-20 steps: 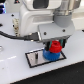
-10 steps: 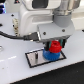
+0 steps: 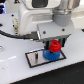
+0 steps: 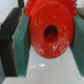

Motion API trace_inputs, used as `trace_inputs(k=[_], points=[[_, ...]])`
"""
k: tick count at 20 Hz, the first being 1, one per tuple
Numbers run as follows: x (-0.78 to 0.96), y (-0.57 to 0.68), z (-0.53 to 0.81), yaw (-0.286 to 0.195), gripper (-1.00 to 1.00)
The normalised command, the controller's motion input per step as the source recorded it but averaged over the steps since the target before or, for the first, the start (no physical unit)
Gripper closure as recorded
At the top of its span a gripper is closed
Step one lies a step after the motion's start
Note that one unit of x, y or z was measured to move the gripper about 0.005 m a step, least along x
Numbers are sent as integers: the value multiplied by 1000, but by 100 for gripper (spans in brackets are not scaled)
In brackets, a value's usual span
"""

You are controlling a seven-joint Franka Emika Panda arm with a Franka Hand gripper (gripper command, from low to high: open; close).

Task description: Insert the blue gear onto the right peg, followed by the red gear

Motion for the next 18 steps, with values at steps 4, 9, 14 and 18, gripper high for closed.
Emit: trace_inputs(k=[4,9,14,18], points=[[39,-70,192,0,100],[64,-28,161,0,100],[103,-81,75,0,100],[135,-123,-35,0,100]])
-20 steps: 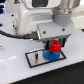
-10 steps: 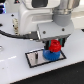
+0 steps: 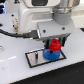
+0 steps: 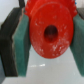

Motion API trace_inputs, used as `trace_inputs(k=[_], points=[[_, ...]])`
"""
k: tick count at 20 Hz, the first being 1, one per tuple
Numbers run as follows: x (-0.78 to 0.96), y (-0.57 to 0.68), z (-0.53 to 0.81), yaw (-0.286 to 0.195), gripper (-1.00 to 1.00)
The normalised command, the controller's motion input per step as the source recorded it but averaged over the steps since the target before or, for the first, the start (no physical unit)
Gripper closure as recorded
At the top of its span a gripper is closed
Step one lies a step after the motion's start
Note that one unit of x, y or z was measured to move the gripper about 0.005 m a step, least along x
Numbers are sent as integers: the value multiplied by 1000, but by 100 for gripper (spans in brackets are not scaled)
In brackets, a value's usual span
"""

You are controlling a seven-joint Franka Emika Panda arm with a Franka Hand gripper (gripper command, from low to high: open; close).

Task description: Insert the blue gear onto the right peg, followed by the red gear

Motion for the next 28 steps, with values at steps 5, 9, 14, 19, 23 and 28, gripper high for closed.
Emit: trace_inputs(k=[5,9,14,19,23,28], points=[[142,-89,-39,0,100],[97,-106,-194,0,100],[94,-76,10,0,100],[84,-65,349,0,100],[128,-59,81,0,100],[193,-91,-96,0,100]])
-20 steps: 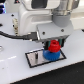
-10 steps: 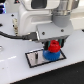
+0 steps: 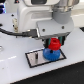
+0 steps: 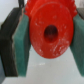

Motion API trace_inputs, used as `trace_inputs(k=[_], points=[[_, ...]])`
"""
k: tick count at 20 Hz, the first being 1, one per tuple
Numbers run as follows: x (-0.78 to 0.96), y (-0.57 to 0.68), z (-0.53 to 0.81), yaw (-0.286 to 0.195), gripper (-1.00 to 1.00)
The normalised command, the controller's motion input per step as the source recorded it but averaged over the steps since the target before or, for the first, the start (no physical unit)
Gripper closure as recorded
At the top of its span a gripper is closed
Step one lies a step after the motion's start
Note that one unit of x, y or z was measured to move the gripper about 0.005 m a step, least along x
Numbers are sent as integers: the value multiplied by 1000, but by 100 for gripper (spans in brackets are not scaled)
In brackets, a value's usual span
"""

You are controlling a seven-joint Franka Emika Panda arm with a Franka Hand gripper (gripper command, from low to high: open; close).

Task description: Insert the blue gear onto the right peg, followed by the red gear

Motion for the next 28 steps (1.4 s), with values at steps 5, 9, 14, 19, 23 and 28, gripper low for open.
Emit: trace_inputs(k=[5,9,14,19,23,28], points=[[210,-114,-211,0,100],[149,-108,-153,0,100],[142,-104,-123,0,100],[123,-11,-79,0,-100],[27,28,183,0,-100],[8,116,318,0,-100]])
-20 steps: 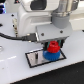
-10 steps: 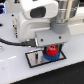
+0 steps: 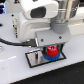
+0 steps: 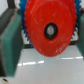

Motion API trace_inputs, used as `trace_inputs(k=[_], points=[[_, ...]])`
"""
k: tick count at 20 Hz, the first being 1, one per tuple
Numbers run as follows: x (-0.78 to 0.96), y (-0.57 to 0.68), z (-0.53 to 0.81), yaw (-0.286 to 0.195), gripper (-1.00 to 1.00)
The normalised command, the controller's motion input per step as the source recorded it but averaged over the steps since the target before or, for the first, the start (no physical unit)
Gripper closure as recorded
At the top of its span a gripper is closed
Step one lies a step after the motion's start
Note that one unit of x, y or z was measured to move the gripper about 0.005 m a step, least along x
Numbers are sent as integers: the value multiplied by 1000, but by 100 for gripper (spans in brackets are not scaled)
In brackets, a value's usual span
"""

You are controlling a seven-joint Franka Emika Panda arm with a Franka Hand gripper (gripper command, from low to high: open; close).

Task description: Insert the blue gear onto the right peg, followed by the red gear

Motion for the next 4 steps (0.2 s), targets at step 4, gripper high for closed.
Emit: trace_inputs(k=[4], points=[[-9,31,643,0,-100]])
